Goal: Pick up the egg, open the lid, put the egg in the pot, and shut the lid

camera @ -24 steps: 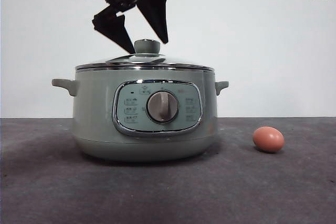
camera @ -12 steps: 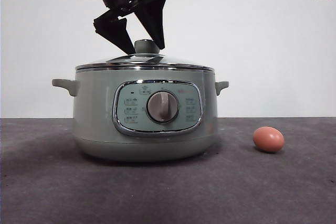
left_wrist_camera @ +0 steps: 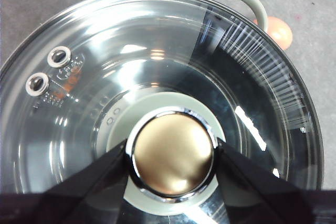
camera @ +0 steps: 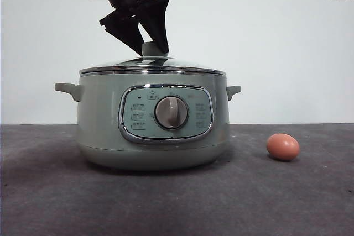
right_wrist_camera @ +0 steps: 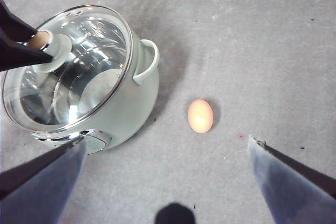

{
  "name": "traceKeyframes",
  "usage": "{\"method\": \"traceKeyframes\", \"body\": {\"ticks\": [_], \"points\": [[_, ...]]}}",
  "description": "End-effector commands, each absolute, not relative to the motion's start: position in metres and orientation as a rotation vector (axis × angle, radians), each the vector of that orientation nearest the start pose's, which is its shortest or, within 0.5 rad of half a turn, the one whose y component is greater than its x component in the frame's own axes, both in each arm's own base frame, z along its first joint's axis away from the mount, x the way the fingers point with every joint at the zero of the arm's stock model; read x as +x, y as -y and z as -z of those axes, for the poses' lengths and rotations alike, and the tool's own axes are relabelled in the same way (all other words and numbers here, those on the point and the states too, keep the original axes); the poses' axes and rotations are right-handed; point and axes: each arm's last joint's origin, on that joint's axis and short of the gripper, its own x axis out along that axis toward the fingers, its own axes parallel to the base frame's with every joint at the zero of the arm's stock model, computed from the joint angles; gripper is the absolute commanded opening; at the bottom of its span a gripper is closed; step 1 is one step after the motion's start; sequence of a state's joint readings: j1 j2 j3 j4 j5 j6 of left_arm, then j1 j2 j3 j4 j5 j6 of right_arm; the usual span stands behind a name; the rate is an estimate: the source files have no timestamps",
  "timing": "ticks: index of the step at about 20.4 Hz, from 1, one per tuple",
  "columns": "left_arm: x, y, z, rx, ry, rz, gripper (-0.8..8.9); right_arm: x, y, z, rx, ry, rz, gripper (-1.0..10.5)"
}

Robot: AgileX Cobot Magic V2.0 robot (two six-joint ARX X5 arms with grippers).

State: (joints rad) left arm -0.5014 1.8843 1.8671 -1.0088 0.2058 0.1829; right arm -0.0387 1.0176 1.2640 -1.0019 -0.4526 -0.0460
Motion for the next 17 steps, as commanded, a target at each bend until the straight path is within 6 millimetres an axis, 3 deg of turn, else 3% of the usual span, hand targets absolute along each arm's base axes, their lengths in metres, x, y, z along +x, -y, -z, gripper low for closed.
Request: {"method": "traceKeyframes", "body": {"ticks": [1,10,17], "points": [[0.344,0.196,-0.328,0.307,-0.989,0.746,-0.08,0.176,-0.006,-0.381,0.136,-0.735,-0.413,7.2],[0.312,0.177,-0.388,0.280,-0.775,0.748,-0.08,0.193,-0.005,-0.372,0.145,-0.787,-0.404,7.2],[0.262,0.132,-0.449,0.241,-0.589,0.695,-0.08,0.241,-0.012,-0.343,0.146,-0.886,-0.422,7.2]]}}
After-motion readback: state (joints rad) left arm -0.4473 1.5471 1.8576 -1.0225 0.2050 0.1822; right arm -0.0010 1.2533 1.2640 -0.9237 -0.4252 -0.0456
